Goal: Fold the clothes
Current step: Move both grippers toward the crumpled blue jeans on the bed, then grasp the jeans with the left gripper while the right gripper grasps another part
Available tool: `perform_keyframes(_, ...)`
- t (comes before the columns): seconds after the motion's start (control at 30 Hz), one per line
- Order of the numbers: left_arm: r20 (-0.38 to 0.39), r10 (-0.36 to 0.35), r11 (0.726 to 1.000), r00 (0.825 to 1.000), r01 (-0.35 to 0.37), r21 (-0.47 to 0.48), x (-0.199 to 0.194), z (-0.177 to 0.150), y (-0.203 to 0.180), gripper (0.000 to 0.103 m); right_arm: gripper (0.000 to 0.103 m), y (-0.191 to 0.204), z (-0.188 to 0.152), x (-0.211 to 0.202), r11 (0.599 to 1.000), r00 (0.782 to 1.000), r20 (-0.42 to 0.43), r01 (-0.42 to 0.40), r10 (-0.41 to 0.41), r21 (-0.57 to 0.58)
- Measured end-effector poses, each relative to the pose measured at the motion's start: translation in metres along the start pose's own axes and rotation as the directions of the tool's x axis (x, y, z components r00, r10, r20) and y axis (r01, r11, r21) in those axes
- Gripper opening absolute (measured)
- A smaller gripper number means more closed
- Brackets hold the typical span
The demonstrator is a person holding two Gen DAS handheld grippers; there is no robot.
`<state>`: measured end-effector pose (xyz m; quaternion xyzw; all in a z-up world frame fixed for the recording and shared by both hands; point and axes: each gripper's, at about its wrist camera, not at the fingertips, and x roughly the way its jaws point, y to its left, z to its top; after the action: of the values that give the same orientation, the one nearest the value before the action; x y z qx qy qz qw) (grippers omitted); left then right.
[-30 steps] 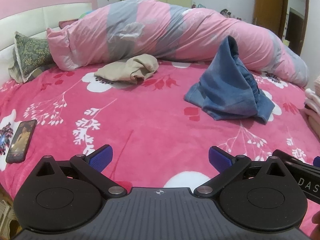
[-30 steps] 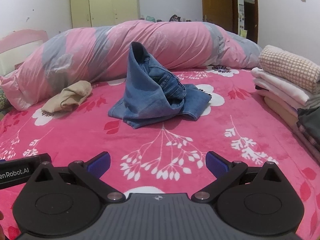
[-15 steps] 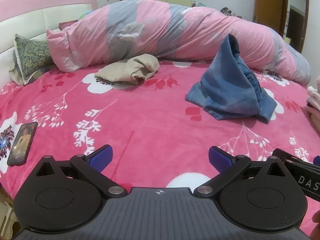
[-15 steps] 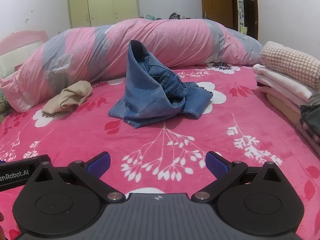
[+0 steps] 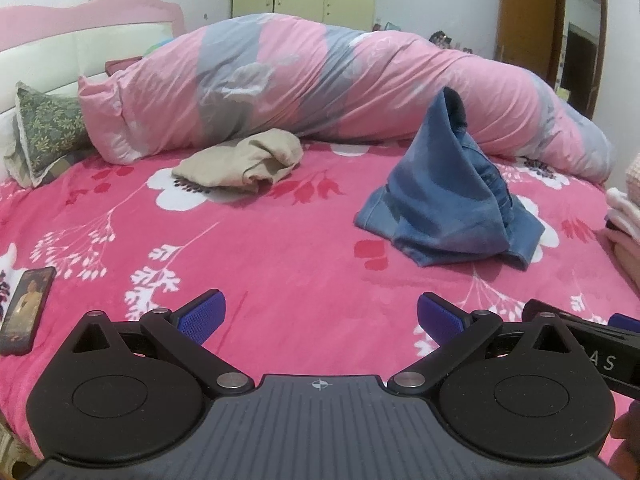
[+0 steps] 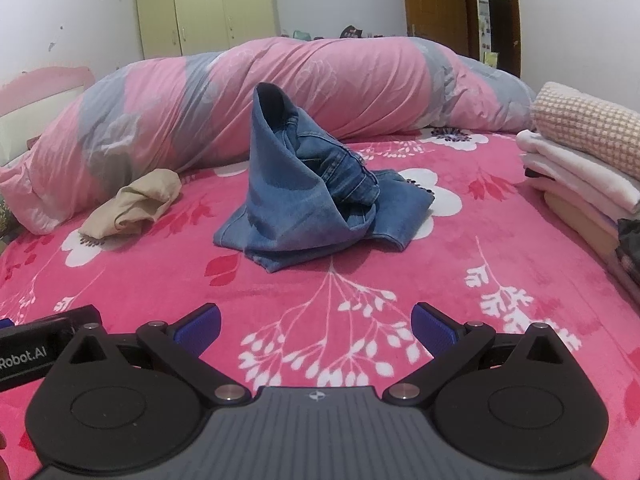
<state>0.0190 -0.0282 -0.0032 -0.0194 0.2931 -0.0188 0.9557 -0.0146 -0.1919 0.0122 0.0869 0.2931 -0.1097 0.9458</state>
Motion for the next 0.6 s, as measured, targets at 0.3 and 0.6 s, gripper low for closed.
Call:
perform_keyframes(0.3,0.021,-0.009,1.0,1.0,0.01,-0.016,0.023,0.009,-0.002,0.103,0.103,-0.003,0.014,0.027,1.0,1.0,-0.009,0.009,-0.009,-0.007)
perform_keyframes(0.6,0.043,-0.037,0.999,0.998,0.037,0.009,0.053,0.018,-0.01,0.103,0.103,-0.013,0.022,0.058,0.999,1.0,0.0,0.024,-0.024,-0.027)
